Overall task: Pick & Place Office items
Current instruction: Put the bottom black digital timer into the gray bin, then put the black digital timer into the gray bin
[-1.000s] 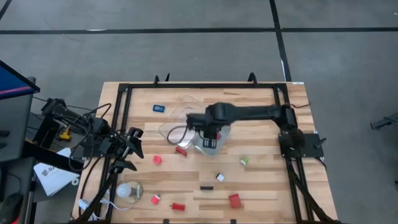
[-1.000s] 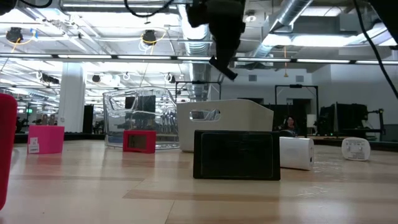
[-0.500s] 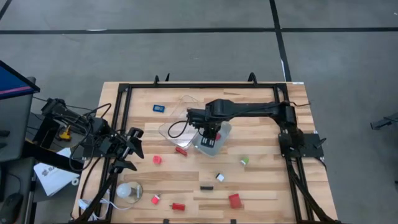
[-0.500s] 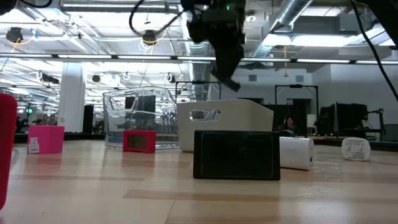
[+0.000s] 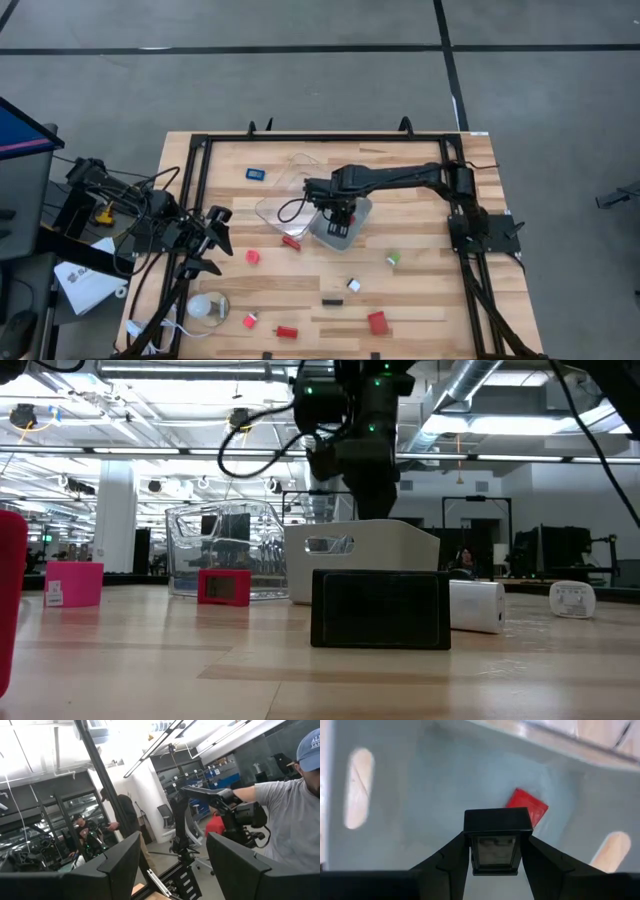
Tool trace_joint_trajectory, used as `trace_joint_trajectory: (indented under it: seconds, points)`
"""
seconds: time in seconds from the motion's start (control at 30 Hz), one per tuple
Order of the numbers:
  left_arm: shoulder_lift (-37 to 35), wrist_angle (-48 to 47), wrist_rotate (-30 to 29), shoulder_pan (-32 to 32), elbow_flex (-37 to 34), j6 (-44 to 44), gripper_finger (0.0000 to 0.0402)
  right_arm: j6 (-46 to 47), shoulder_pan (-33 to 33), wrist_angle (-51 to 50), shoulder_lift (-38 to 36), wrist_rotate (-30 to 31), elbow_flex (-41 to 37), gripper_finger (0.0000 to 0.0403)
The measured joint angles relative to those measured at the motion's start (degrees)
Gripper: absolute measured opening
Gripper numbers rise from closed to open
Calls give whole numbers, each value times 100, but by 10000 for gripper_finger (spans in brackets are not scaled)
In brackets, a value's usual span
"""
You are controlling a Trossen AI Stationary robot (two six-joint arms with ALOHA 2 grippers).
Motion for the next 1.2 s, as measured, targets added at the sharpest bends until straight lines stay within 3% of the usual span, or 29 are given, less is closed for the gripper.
trace_joint_trajectory:
  seconds: [0.5, 0.77, 1.03, 1.2]
  points:
    - [0, 0, -1, -2, 0, 2, 227, -53, -24, 367, 0, -158, -357, 173]
    - [0, 0, -139, -1, 0, 2, 227, -60, -7, 251, -76, 188, -355, 194]
    - [0, -9, -138, -2, 0, 22, 227, 327, 132, -24, -972, 346, -352, 216]
    - [0, -35, -150, -1, 0, 24, 227, 944, 709, -368, -1788, 779, -352, 213]
